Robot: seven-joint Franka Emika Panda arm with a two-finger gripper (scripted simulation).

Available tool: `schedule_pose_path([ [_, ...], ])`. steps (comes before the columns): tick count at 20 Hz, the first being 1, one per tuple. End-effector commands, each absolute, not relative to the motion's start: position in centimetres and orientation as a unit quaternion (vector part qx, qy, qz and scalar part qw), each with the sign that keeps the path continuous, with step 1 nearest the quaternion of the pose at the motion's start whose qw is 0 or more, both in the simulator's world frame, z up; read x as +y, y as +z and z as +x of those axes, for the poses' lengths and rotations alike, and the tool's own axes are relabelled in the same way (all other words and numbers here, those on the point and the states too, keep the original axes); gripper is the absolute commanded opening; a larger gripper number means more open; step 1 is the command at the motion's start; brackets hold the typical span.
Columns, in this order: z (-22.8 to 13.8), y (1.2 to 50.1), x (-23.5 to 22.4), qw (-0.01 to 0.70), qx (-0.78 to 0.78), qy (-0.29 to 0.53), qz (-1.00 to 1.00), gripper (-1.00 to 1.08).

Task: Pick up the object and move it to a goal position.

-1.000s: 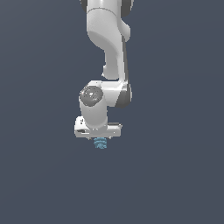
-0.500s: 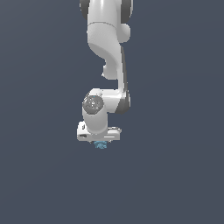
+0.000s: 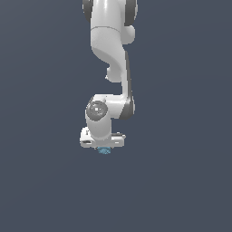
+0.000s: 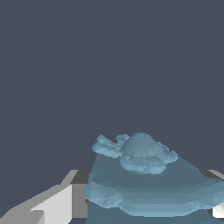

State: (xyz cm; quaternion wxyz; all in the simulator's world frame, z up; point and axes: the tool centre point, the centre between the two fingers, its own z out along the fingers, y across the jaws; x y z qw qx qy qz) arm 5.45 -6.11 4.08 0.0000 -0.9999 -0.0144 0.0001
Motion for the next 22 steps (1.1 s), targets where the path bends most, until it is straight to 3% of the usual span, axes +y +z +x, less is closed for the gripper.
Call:
schedule_pose_path([
  [1,5.5,4.1,-6.1,0.0,-0.014,0.0,-1.0,-1.0],
  [12,5.0,4.2,-5.6,0.0,-0.014,0.0,-1.0,-1.0],
  [22,2.1,5.0,-2.2,0.0,-0.014,0.0,-1.0,-1.0],
])
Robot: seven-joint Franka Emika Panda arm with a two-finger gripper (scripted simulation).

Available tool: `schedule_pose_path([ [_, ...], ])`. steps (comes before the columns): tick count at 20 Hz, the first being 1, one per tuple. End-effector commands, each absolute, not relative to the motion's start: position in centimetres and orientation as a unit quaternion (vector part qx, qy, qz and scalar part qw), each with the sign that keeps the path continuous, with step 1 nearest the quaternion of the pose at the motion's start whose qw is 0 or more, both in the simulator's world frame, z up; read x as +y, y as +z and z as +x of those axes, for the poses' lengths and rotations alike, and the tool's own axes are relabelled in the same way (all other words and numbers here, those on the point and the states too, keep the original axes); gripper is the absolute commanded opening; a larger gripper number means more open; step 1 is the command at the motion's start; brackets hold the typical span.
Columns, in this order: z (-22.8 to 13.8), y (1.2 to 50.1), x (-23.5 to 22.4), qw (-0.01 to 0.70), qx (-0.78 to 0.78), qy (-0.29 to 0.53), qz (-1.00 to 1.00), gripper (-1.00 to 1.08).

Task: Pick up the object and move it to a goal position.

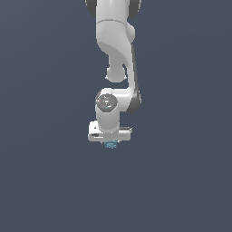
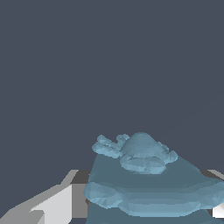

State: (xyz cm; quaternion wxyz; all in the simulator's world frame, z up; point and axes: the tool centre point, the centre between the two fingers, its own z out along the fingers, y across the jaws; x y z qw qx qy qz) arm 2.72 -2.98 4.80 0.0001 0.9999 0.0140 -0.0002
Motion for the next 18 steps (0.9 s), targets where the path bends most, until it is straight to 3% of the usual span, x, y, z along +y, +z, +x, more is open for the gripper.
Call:
schedule_pose_path([
  [1,1.6,5.1,-1.7,0.0,0.014,0.0,1.0,-1.0],
  [18,-8.6,8.0,10.7,0.0,0.015,0.0,1.0,-1.0],
])
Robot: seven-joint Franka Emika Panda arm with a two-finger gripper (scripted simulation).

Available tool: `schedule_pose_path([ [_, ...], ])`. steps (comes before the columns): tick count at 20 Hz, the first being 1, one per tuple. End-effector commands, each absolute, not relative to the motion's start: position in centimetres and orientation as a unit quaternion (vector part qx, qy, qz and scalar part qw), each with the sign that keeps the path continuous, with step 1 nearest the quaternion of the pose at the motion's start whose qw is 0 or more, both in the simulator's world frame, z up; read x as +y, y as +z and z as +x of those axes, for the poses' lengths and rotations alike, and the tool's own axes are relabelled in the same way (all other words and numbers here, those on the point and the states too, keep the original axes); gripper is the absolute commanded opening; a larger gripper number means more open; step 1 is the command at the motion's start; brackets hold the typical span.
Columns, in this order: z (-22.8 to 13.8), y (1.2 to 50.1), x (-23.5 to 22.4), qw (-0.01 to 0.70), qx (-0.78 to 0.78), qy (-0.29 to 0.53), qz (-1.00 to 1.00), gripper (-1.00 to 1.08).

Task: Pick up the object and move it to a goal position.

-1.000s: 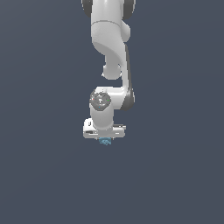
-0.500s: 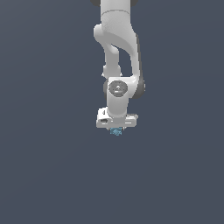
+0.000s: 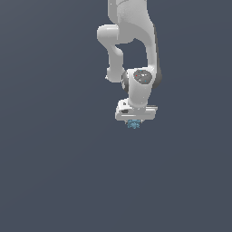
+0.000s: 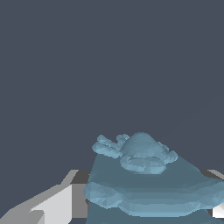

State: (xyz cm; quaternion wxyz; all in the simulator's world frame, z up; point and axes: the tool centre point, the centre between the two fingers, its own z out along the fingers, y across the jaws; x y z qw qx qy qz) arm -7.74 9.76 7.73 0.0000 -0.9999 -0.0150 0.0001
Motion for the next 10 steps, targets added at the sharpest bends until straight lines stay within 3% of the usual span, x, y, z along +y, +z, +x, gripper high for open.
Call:
schedule_pose_path([
  [1,-9.0,8.1,11.3,0.0,-0.015,0.0,-1.0,-1.0],
  [10,-11.3,8.8,14.5,0.0,-0.015,0.0,-1.0,-1.0],
])
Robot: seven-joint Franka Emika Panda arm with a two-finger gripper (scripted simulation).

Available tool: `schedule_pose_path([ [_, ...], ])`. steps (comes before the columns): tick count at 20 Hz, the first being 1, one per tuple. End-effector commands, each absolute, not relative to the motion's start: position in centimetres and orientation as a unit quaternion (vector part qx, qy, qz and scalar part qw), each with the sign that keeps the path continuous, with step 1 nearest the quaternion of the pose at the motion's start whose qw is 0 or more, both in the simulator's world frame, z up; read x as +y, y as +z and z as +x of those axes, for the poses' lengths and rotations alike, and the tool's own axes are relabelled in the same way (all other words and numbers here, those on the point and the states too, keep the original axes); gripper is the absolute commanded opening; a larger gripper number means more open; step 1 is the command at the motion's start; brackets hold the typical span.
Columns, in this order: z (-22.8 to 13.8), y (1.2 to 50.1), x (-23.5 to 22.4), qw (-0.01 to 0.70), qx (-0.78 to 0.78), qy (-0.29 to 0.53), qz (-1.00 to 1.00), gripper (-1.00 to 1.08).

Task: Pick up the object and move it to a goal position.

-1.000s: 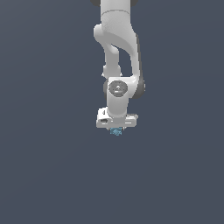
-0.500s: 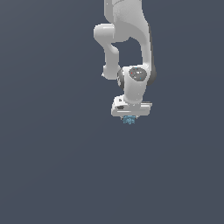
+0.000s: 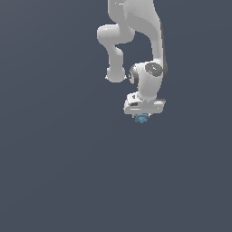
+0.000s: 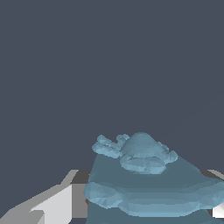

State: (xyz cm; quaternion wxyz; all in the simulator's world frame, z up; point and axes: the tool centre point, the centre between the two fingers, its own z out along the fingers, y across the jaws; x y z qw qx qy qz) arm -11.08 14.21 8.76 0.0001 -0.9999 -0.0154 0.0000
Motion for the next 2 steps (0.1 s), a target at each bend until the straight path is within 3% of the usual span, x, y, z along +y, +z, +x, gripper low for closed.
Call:
schedule_pose_path([
  [1,-11.31,8.85,14.55,0.0,-0.015,0.0,-1.0,-1.0],
  [2,-11.32,8.86,14.58,0.0,-0.015,0.0,-1.0,-1.0],
])
